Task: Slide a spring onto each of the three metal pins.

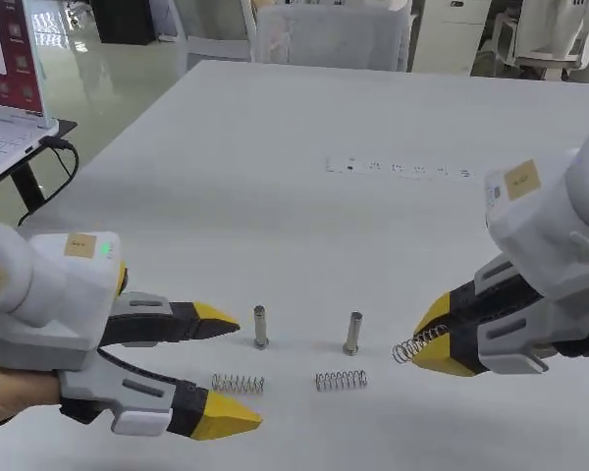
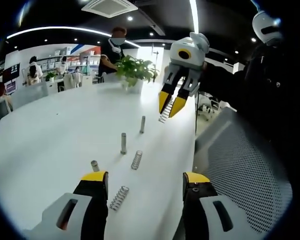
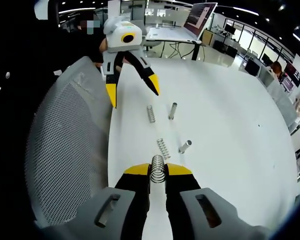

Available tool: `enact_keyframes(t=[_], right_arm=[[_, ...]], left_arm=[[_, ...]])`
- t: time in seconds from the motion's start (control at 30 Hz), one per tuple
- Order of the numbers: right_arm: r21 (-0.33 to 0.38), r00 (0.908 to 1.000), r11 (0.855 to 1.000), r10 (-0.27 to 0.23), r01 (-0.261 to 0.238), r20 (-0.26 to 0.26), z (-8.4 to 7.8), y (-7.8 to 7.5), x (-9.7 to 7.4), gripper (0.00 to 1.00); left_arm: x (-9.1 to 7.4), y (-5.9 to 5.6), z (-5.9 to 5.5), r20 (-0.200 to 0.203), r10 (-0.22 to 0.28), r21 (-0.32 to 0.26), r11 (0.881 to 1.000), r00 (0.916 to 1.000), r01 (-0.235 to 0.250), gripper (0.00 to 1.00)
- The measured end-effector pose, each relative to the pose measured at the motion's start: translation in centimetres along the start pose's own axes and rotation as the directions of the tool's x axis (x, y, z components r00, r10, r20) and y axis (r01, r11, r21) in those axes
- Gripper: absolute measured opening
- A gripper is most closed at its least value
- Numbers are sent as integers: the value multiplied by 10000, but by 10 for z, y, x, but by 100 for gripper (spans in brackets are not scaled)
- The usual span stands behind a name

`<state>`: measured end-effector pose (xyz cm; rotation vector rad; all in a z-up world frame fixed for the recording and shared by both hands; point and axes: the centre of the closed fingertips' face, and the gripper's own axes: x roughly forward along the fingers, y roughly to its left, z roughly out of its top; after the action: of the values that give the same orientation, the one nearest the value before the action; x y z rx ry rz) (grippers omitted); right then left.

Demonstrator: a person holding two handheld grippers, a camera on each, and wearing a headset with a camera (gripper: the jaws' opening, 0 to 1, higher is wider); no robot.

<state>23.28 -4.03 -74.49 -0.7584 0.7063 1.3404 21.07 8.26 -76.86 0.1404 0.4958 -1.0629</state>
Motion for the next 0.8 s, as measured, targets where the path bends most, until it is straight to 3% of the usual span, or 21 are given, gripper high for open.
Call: enact_keyframes(t=[0.5, 0.8], right_arm=[[404, 9988, 9983, -400, 412, -293, -16, -21, -19, 9], [702, 9947, 9950, -652, 708, -790, -32, -40, -35, 9]], left_arm=[[-8, 18, -19, 343, 972, -442, 9944, 9947, -956, 61], [-9, 19, -18, 897, 1176, -331, 9928, 9890, -1151, 62]])
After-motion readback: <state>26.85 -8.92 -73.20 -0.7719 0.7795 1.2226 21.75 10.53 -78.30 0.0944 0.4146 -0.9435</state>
